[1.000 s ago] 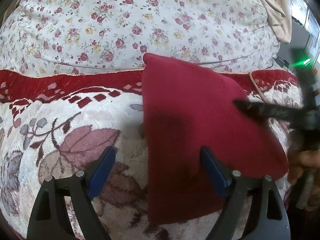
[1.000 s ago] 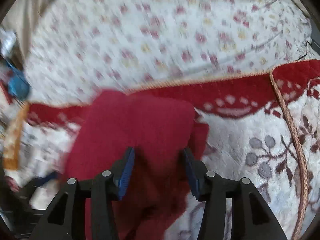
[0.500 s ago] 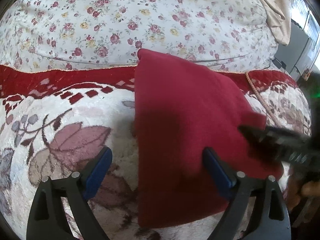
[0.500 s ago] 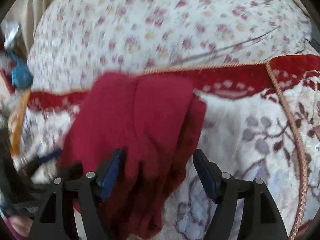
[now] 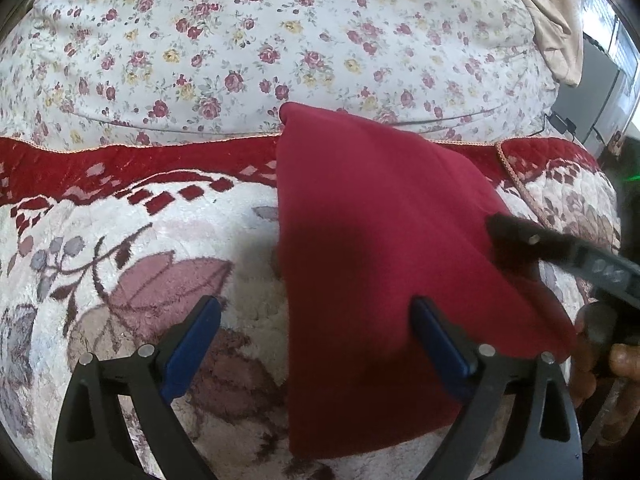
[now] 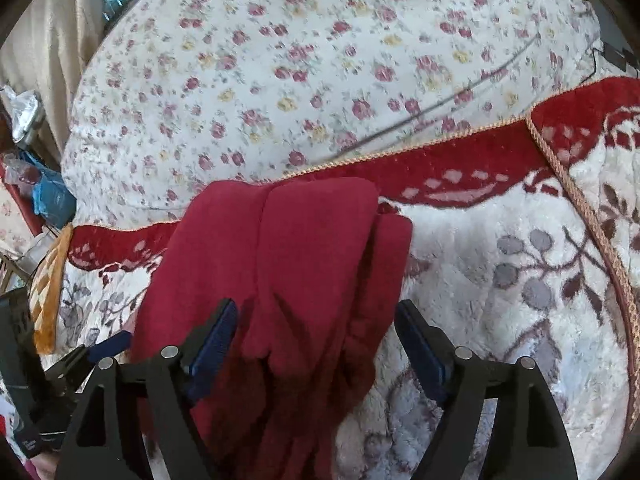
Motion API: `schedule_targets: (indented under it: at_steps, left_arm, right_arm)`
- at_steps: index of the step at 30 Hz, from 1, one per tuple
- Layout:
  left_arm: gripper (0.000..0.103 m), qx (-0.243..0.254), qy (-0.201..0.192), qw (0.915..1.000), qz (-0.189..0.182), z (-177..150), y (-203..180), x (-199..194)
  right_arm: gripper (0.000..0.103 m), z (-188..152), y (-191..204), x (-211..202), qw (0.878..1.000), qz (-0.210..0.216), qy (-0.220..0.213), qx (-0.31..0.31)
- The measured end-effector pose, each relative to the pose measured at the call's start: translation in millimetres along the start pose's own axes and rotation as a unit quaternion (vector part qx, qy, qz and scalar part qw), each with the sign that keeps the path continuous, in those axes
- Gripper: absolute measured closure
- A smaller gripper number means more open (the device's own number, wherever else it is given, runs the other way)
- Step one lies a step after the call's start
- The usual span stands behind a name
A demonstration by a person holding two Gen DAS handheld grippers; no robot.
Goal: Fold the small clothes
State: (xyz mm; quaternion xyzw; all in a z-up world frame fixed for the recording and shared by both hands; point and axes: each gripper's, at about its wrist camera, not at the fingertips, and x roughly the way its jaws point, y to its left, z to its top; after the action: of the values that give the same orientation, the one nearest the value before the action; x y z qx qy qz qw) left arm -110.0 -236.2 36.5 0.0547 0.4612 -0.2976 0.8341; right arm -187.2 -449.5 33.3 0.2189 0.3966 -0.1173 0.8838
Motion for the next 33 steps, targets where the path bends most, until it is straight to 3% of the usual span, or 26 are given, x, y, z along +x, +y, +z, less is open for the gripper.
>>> schedule_targets:
  at_steps: [2,9,15,17,20,25,27,29,31,32,33]
  left_arm:
    - [0.007,0.001,0.001,1.0,0.0,-0.3,0.0,0.4]
    - [0.007,-0.002,0.002,1.0,-0.003,-1.6,1.3,1.5]
    - [0.007,-0.006,0.0,0.9998,-0.019,3.7,5.6,-0.7]
    - [0.007,-0.02,-0.004,0.9989,-0.042,11.9,12.9,-0.3]
    - [0.006,-0.045,0.022,0.9957,-0.078,22.3,24.1,12.2]
    - [0.003,-0.097,0.059,0.9842,-0.136,25.6,38.0,36.4]
    - [0.003,-0.096,0.064,0.9829,-0.143,23.6,34.4,43.8]
    - [0.003,-0.08,0.055,0.9849,-0.143,21.8,27.2,44.1]
    - [0.017,-0.066,0.056,0.984,-0.156,20.9,19.2,42.4]
    - [0.03,-0.063,0.056,0.9831,-0.163,21.9,16.7,40.3]
    - [0.034,-0.059,0.055,0.9841,-0.158,22.5,13.9,36.9]
  right_arm:
    - [0.01,-1.4,-8.1,8.4,1.0,-0.008,0.014,0.017]
    - [0.01,-2.6,-13.0,9.4,0.999,0.007,0.017,0.026]
    - [0.009,-0.1,-23.8,11.5,0.995,0.059,0.029,0.07]
    - [0.009,2.1,-28.9,14.4,0.993,0.071,0.036,0.083]
    - [0.007,6.4,-33.9,22.4,0.991,0.087,0.05,0.092]
    - [0.005,16.4,-26.1,40.8,0.989,0.117,0.059,0.067]
    - [0.007,18.0,-18.1,44.5,0.992,0.113,0.05,0.041]
    - [0.022,18.0,-12.2,45.2,0.993,0.106,0.042,0.021]
    - [0.035,18.9,-8.6,43.1,0.992,0.119,0.039,0.01]
    - [0.039,19.6,-5.4,41.0,0.992,0.118,0.037,0.003]
    - [0.041,19.7,-3.4,38.8,0.993,0.117,0.035,-0.001]
